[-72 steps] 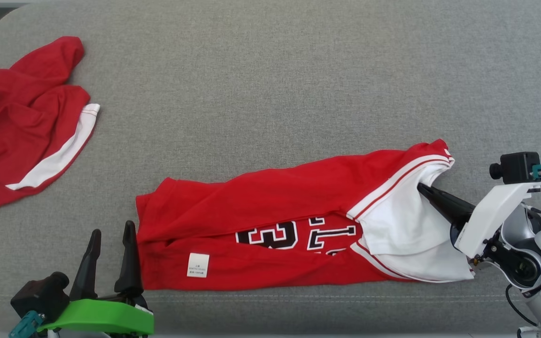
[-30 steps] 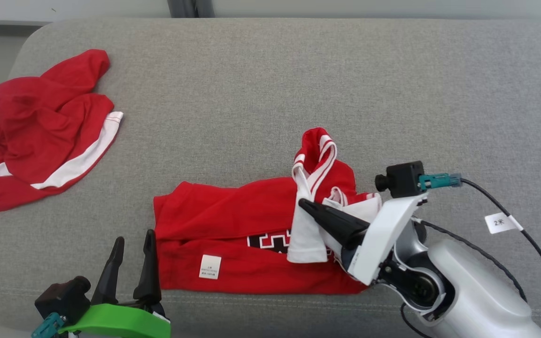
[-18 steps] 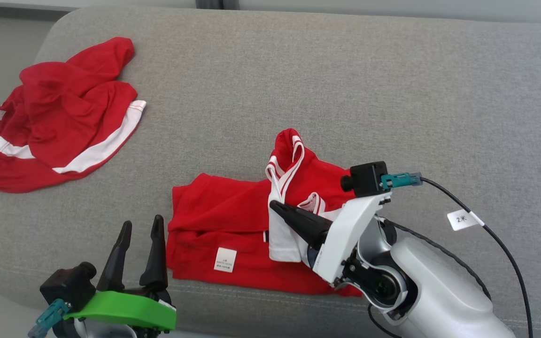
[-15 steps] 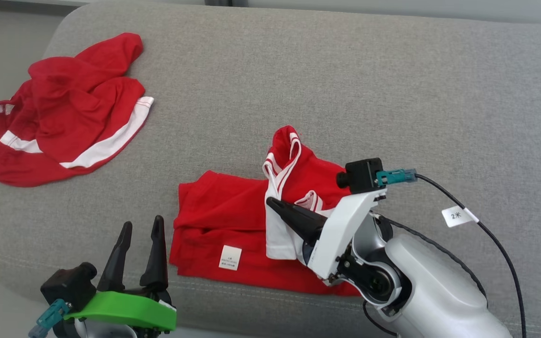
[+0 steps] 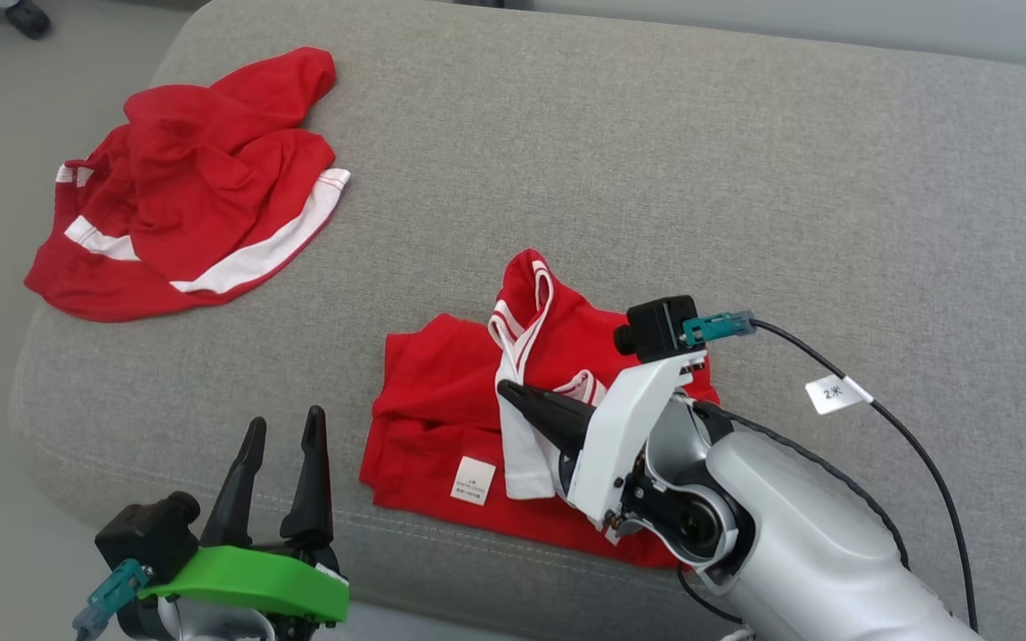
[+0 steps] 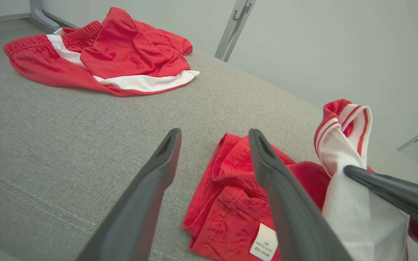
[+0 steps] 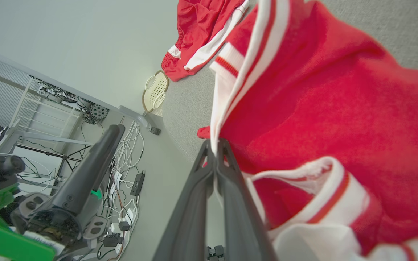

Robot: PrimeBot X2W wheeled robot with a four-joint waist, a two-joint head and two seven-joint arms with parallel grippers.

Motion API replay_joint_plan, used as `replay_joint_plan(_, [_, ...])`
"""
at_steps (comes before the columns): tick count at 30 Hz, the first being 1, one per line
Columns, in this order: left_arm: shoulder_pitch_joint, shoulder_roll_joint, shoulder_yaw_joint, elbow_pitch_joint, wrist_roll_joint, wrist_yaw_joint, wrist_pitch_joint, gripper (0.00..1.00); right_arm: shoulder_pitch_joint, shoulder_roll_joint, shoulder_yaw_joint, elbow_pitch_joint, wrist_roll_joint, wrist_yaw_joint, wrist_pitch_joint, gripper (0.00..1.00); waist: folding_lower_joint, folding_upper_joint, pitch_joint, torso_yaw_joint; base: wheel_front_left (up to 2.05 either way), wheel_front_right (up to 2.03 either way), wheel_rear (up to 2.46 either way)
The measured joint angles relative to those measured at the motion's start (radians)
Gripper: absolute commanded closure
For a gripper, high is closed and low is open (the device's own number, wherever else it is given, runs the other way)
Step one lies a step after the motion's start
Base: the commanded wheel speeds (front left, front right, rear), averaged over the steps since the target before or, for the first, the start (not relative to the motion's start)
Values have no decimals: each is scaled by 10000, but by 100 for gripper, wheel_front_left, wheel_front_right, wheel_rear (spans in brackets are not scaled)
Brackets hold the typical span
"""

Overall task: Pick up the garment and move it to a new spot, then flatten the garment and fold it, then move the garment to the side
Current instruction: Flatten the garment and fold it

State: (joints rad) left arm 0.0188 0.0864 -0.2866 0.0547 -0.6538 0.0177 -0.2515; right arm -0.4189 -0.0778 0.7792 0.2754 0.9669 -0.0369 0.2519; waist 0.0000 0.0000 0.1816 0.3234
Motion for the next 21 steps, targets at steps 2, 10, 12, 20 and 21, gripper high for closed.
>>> replay_joint_plan(2, [-2, -12, -33, 33, 0, -12, 0, 5, -116, 19, 54, 130, 2, 0, 2, 100, 0, 0, -24, 90, 0, 0, 0])
replay_joint_plan(10, [-8, -50, -73, 169, -15, -86, 0, 5, -512, 48, 351, 625, 31, -6, 42, 100, 0, 0, -105, 448, 0, 0, 0])
replay_joint_plan(12, [-9, -61, -75, 207, -15, -86, 0, 6, -588, 58, 428, 750, 48, -4, 40, 100, 0, 0, -118, 529, 0, 0, 0])
replay_joint_plan(20, [-37, -86, -109, 290, -17, -92, 0, 5, -857, 63, 685, 1014, 330, -52, -25, 100, 0, 0, -169, 790, 0, 0, 0])
replay_joint_plan(21, [-39, -90, -113, 303, -17, -92, 0, 5, -888, 63, 706, 1024, 391, -69, -73, 60, 0, 0, -179, 819, 0, 0, 0])
